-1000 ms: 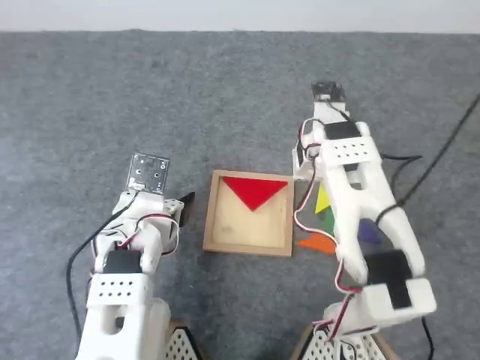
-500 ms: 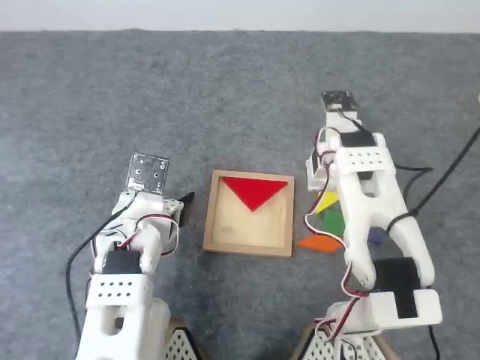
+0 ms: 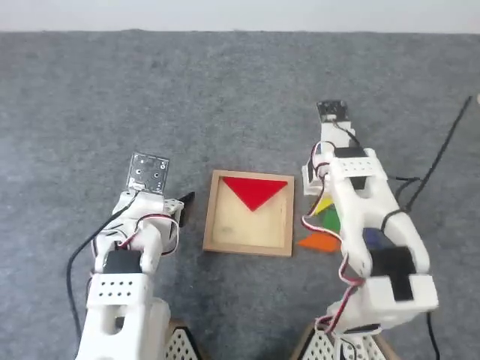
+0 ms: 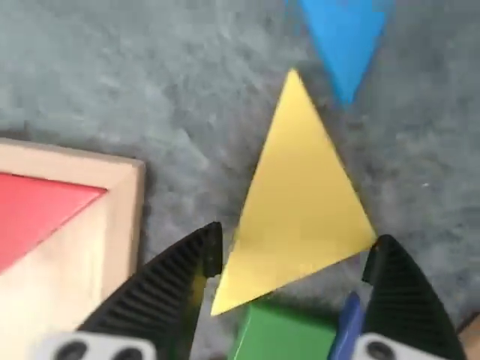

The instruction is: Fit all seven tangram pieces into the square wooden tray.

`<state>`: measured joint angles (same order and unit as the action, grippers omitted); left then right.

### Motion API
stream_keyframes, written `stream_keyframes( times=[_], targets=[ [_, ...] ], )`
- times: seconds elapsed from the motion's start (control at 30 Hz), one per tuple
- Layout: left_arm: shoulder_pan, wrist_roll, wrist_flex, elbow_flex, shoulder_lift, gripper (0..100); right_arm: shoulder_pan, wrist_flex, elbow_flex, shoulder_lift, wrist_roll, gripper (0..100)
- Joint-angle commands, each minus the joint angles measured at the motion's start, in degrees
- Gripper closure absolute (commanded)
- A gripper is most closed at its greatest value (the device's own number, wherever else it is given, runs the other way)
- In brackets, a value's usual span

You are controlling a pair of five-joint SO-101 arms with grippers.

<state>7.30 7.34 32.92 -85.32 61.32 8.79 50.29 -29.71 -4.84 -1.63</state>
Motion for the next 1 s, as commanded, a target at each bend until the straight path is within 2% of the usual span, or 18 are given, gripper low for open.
stream_keyframes(
  times=[0.0,0.33,0.57,0.97],
  targets=[
    [0.18,-0.26,-1.32,0.22,0.97,72,0.04,-0.57,4.04,-3.82,0.18,69.1],
    [0.18,-0.26,-1.32,0.22,0.97,72,-0.04,-1.10,5.36,-5.58,-2.02,69.3],
    [0.18,-0.26,-1.32,0.13,0.97,72,-0.04,-1.89,6.86,-5.14,0.88,69.0],
    [0.18,-0.26,-1.32,0.13,0.97,72,-2.07,-1.89,10.37,-6.02,1.14,69.0]
  ],
)
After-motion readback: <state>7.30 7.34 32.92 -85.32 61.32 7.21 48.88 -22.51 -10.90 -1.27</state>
